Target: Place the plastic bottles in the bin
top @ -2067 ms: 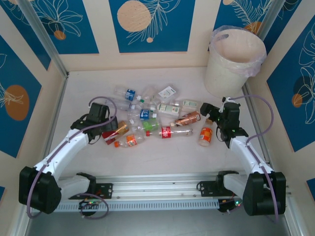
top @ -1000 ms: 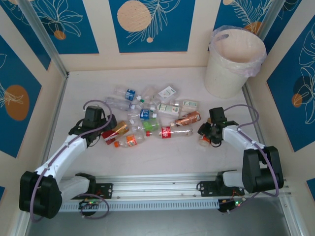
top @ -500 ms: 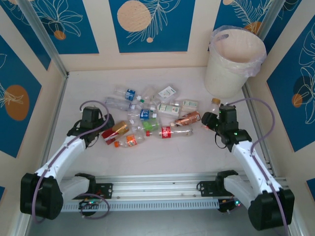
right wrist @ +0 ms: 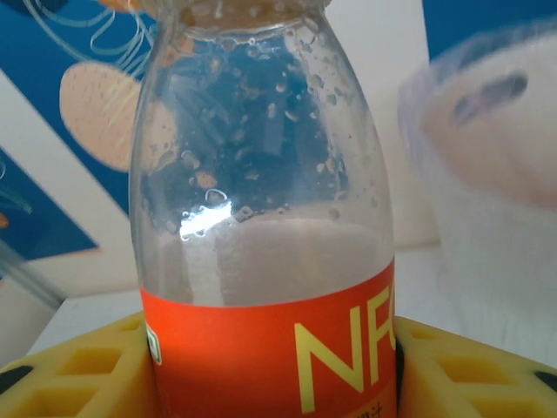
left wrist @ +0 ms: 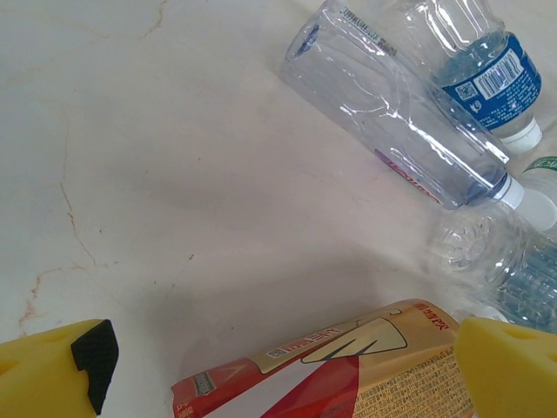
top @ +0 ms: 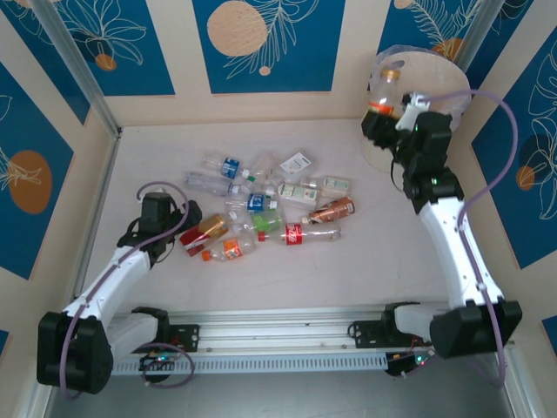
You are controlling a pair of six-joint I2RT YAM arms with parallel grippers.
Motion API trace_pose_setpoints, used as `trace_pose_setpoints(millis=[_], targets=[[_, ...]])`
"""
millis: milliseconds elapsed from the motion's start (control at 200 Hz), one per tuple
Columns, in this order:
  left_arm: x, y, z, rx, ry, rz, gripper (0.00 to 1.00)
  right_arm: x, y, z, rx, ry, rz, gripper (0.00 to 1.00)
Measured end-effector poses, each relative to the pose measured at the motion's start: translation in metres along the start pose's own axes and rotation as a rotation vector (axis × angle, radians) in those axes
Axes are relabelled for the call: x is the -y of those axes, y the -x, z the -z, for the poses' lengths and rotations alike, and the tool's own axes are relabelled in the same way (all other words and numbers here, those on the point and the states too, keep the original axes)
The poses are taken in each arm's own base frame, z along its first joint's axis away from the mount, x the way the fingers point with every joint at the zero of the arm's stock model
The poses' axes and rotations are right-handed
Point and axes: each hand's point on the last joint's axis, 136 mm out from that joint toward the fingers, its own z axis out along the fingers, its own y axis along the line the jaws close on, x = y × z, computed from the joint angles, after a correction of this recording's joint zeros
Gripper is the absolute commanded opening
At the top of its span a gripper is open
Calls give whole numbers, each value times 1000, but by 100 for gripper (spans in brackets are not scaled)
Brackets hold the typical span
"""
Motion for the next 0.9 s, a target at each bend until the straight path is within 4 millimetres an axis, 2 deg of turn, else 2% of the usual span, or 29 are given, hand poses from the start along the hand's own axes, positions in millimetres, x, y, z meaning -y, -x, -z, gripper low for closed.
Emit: trace_pose_setpoints(millis=[75, 220, 315, 425, 595, 670, 770, 900], targets=[[-1, -1, 1, 4, -5, 13, 100, 17, 15, -24, 15, -35, 10, 47], [-3, -3, 3, 10, -9, 21, 100, 69, 20, -69, -14, -129, -4, 48], [-4, -2, 5, 17, -11, 25, 100, 91, 29, -92, -20, -149, -22, 48], [-5, -1, 5, 25, -13, 34, 100, 103, 46, -101, -3, -130, -61, 48], [-8, -3, 4, 24, -6, 47, 100, 110, 64, -100, 54, -124, -102, 50], [-9, -3, 4, 24, -6, 56, 100, 116, 64, -107, 67, -143, -104, 50], [-9, -3, 4, 26, -6, 58, 100, 135, 57, -127, 57, -195, -100, 50], [-10, -2, 4, 27, -2, 61, 100, 163, 30, -158, -19, -268, -93, 50]])
